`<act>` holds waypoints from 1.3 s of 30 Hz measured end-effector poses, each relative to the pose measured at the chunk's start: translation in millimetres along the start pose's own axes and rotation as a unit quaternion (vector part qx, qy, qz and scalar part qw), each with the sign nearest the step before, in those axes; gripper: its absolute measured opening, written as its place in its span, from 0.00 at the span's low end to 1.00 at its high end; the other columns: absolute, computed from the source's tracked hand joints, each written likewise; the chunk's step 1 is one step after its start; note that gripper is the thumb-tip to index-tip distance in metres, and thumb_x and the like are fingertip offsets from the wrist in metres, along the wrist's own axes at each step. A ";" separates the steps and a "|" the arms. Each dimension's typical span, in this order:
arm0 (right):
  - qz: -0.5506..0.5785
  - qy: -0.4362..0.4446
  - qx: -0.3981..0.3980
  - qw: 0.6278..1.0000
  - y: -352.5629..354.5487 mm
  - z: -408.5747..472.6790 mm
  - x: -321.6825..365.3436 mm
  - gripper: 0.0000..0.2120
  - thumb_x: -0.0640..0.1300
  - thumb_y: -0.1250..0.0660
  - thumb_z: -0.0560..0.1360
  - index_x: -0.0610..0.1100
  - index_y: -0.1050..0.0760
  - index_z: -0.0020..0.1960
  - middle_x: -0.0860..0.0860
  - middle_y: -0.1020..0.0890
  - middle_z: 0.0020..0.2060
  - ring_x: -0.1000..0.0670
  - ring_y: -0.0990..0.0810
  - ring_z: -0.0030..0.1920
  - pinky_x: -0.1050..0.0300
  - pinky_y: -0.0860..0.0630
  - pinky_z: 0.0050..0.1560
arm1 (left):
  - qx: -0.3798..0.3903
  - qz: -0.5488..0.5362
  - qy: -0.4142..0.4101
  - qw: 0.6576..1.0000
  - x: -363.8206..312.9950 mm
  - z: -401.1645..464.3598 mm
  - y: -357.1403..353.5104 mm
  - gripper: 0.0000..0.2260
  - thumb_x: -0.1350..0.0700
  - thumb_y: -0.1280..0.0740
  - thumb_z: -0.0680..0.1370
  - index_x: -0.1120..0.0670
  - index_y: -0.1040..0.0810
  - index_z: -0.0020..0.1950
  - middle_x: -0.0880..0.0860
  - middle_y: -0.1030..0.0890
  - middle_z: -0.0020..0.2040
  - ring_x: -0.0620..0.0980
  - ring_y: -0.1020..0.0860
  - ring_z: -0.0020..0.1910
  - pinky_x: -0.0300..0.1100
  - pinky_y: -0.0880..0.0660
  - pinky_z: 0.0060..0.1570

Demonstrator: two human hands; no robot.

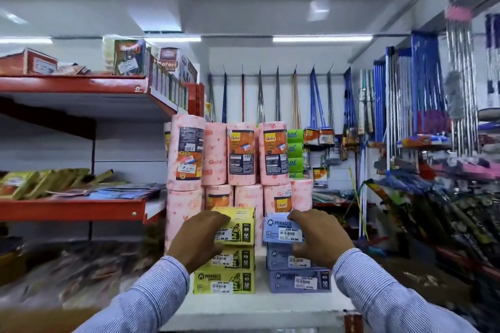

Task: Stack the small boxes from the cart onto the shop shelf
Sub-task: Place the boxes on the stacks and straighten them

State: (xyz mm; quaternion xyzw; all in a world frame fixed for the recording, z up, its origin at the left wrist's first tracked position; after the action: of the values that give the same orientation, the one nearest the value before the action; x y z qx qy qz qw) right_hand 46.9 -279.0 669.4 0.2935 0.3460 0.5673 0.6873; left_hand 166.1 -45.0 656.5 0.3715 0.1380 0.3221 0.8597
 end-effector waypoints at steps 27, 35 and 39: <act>0.032 -0.025 -0.013 0.999 -37.4 4.5 -6.6 0.24 0.44 0.31 0.75 0.47 0.33 0.70 0.46 0.24 0.65 0.44 0.27 0.64 0.48 0.27 0.62 | 0.012 -0.043 0.021 0.999 11.6 3.7 -25.5 0.22 0.60 0.26 0.73 0.51 0.24 0.65 0.52 0.20 0.64 0.52 0.24 0.61 0.47 0.27 0.60; 0.051 0.088 -0.179 0.979 -51.6 -4.9 77.8 0.24 0.45 0.26 0.71 0.45 0.27 0.65 0.47 0.21 0.63 0.47 0.23 0.63 0.52 0.30 0.65 | -0.019 -0.042 -0.014 0.999 19.7 -10.1 -36.6 0.32 0.58 0.27 0.74 0.50 0.36 0.75 0.52 0.31 0.75 0.52 0.34 0.73 0.47 0.39 0.72; 0.040 0.077 -0.189 0.978 -71.1 6.2 110.4 0.26 0.43 0.26 0.71 0.44 0.29 0.67 0.45 0.24 0.67 0.44 0.27 0.67 0.50 0.37 0.68 | -0.068 0.011 -0.045 0.997 26.0 -23.4 -49.0 0.34 0.54 0.24 0.72 0.52 0.35 0.74 0.55 0.32 0.75 0.55 0.35 0.74 0.50 0.44 0.71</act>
State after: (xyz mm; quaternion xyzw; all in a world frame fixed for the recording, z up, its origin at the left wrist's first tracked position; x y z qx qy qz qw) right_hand 105.8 -183.6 600.6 0.1271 0.2725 0.6702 0.6785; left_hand 196.7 -40.3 604.8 0.3273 0.0729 0.3233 0.8849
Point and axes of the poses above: each hand's wrist, its own z-axis towards the middle knuckle, its own y-axis out of the back of the hand, x = y × z, the point moved 1 cm from there along z, towards the middle knuckle
